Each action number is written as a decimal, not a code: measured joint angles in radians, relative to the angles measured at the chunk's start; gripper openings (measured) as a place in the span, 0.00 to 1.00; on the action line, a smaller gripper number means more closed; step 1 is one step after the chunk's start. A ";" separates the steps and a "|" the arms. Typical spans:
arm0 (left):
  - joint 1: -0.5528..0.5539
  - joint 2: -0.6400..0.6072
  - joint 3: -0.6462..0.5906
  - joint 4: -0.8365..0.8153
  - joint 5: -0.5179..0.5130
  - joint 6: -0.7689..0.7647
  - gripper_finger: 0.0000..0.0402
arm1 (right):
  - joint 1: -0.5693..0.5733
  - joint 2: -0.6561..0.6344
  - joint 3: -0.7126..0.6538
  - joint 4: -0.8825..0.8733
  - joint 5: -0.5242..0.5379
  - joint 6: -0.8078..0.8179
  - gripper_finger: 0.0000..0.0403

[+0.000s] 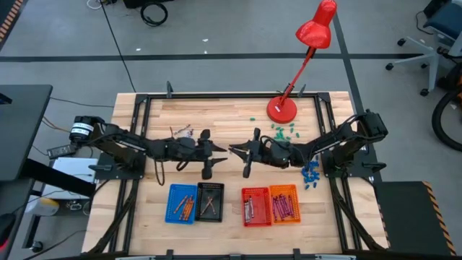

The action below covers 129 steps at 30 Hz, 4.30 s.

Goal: Sort crayons
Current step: Put the black crayon into the red basket

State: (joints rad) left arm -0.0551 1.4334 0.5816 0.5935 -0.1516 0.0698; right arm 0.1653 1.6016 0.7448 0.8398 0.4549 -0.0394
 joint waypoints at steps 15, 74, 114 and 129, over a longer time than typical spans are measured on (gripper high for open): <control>-0.057 0.000 0.000 -0.245 -0.068 -0.049 0.39 | 0.024 0.000 0.000 -0.232 -0.256 0.557 0.11; -0.021 -0.001 0.000 -0.144 -0.117 0.115 0.39 | 0.330 0.243 0.464 -1.344 -0.312 1.420 0.23; 0.343 -0.159 0.003 -0.969 -0.231 -0.183 0.39 | 0.020 0.130 0.285 -0.923 -0.035 0.357 0.23; 0.630 -0.139 0.003 -0.944 -0.063 -0.053 0.39 | -0.026 0.130 0.149 -0.590 -0.176 0.298 0.23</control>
State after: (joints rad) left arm 0.5753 1.2946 0.5846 -0.3507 -0.2144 0.0165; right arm 0.1394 1.7317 0.8938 0.2501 0.2793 0.2591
